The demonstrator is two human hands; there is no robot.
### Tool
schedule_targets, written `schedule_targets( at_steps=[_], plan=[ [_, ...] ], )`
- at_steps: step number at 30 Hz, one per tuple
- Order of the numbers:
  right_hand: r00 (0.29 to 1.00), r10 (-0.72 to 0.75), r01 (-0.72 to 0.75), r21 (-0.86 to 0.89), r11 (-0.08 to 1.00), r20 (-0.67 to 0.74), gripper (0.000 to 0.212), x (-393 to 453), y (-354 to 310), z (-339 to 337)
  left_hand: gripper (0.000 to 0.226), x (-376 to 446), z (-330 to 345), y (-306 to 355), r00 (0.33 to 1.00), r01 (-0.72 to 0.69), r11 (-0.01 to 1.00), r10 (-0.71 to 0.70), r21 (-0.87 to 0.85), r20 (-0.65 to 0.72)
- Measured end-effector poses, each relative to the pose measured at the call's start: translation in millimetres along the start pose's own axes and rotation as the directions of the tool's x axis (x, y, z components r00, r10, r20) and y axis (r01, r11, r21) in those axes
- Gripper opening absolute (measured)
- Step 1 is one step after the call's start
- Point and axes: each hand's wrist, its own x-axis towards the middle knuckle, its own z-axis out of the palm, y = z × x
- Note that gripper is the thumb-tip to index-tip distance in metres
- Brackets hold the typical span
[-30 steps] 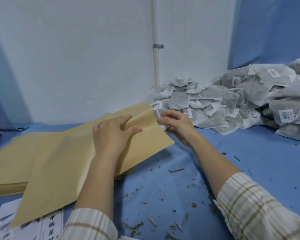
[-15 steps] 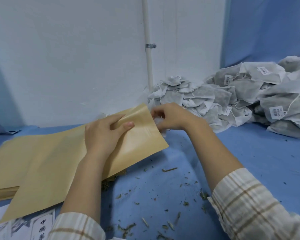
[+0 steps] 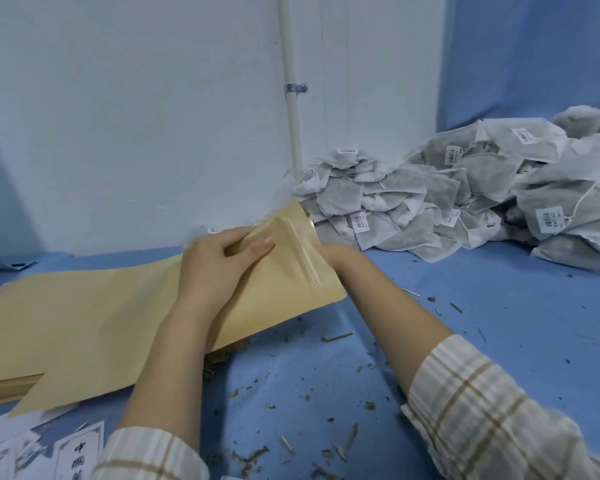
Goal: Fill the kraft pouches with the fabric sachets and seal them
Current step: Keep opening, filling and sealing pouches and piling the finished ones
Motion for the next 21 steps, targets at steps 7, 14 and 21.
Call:
schedule_targets(
  at_steps=[7,14,21],
  plan=[
    [0.889,-0.079,0.257,0.35,0.901,-0.45,0.018,8,4,-7,0.028,1,-6,-5,0.989,0.005,0.994,0.011,0.109,-0.149],
    [0.995,-0.072,0.085,0.242,0.967,-0.062,0.025,9,2,5,0.03,0,-1,-8,0.994,-0.053,0.993,0.063,0.11,-0.088],
    [0.711,0.09,-0.19,-0.067,0.98,-0.698,0.031,33,63,11,0.041,-1,-9,-21,0.971,0.055,0.923,0.039,0.38,-0.237]
  ],
)
